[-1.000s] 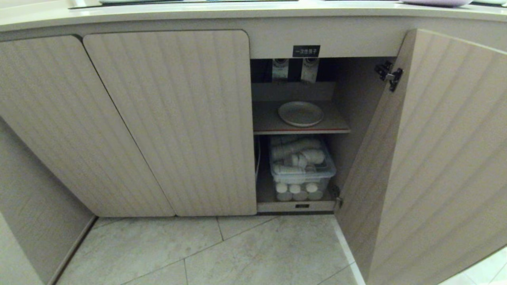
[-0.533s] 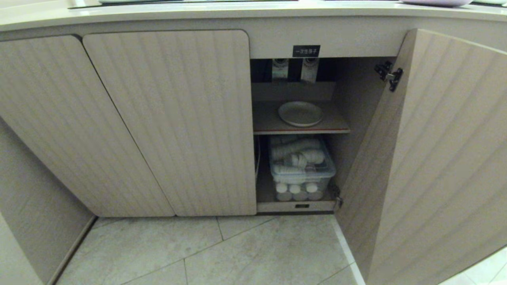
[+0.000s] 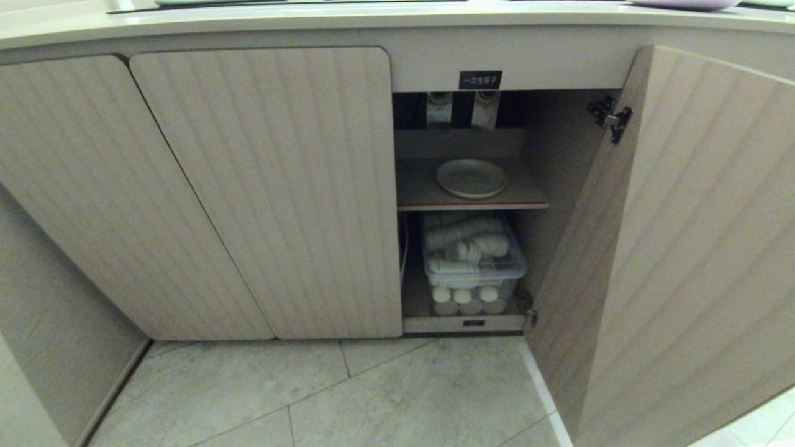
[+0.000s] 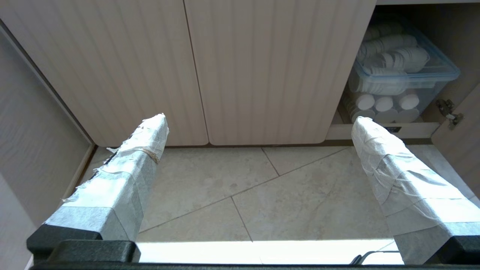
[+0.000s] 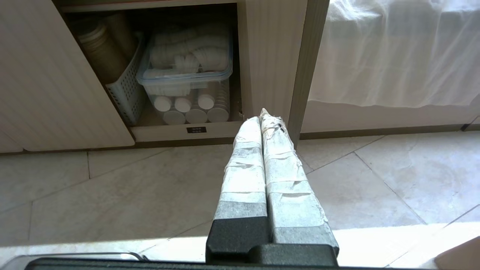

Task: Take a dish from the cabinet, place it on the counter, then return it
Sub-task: Close the cabinet door

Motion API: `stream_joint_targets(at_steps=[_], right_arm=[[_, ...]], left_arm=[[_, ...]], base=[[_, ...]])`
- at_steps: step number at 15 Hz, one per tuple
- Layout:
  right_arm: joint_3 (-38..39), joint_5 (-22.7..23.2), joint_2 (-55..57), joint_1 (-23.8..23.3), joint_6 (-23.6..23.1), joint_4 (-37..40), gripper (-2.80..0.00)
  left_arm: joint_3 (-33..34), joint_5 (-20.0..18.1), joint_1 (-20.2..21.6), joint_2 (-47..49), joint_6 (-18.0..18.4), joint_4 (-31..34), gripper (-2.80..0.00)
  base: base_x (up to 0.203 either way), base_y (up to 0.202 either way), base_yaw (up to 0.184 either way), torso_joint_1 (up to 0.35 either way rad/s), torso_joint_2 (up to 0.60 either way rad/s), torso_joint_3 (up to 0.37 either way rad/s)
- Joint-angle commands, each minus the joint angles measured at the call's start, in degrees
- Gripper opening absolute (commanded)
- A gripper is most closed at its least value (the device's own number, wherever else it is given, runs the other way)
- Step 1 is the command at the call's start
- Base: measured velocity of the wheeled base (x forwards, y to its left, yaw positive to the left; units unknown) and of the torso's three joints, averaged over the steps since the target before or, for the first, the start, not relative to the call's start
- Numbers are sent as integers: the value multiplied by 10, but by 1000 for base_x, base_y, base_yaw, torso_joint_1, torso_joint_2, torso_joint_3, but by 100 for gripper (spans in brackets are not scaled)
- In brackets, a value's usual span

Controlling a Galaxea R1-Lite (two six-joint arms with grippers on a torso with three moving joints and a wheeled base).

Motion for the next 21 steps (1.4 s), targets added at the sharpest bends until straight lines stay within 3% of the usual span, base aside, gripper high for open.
stream_joint_targets(at_steps=[1,3,7,10,12,16,21], right_arm=[[0,1,1,0,-14,1,-280],[0,2,1,0,-52,5,-280],[0,2,1,0,-58,-1,-280],[-4,-4,1,0,-74,-63,-280],[-31,-11,1,0,-78,-65,-280],[-121,-64,1,0,-85,-4,-280],[-244,-198,97,1,-85,33,-280]], left_arm=[[0,0,0,0,0,0,0],[0,0,0,0,0,0,0],[0,0,0,0,0,0,0],[0,0,0,0,0,0,0],[0,0,0,0,0,0,0],[0,0,0,0,0,0,0],[0,0,0,0,0,0,0]], base=[[0,0,0,0,0,0],[0,0,0,0,0,0],[0,0,0,0,0,0],[0,0,0,0,0,0],[0,0,0,0,0,0],[0,0,0,0,0,0],[0,0,0,0,0,0]])
